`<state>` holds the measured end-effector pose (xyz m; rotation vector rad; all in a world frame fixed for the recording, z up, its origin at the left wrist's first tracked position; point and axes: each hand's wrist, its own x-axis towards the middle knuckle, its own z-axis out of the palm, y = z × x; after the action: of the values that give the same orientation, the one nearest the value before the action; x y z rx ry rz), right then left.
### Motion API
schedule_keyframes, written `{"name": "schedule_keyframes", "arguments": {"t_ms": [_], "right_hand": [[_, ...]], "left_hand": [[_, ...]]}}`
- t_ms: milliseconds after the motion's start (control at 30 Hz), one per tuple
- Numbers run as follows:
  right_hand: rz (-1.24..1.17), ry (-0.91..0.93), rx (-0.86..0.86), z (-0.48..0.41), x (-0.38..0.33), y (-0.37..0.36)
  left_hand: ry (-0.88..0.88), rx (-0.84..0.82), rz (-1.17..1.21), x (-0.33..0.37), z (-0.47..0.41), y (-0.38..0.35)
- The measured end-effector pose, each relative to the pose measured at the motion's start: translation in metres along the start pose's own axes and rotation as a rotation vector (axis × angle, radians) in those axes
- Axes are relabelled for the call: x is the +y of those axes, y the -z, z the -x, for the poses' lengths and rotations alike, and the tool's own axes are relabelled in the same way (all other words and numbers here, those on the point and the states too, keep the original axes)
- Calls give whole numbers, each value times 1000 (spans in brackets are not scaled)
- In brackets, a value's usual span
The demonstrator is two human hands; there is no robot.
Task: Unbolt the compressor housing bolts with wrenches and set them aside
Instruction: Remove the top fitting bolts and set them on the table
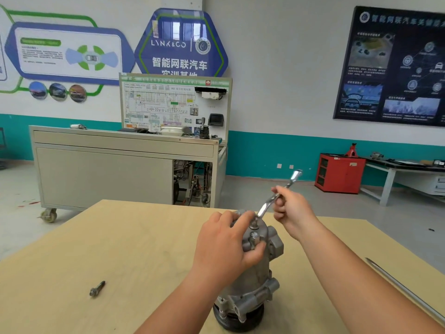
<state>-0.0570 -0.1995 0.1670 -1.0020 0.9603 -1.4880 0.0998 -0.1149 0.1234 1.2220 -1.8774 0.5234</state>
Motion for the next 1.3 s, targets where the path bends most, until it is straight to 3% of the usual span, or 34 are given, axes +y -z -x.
{"name": "schedule_keyframes", "arguments": {"t_ms": [100, 200, 400, 667, 800, 1000, 1200, 1300], "right_hand": [[-329, 100, 67, 23, -17, 16], [-232, 201, 98, 60, -22, 29], [136, 272, -56, 127, -7, 26], [342, 167, -163, 136, -7, 9], [482, 199, -156, 134, -8, 6], [389, 218, -23, 122, -16, 12], [362, 375, -183, 131, -7, 22], [264, 466, -41, 122, 6, 20]], "left_hand": [[9, 6, -80, 0, 0, 0], [17, 30, -63, 1, 0, -1], [28, 4, -36, 2, 0, 1], [-7, -45, -16, 0, 1, 3], [-5, -44, 6, -1, 1, 3], [33, -104, 3, 1, -1, 7], [16, -69, 7, 0, -1, 4], [10, -29, 11, -1, -1, 1]]}}
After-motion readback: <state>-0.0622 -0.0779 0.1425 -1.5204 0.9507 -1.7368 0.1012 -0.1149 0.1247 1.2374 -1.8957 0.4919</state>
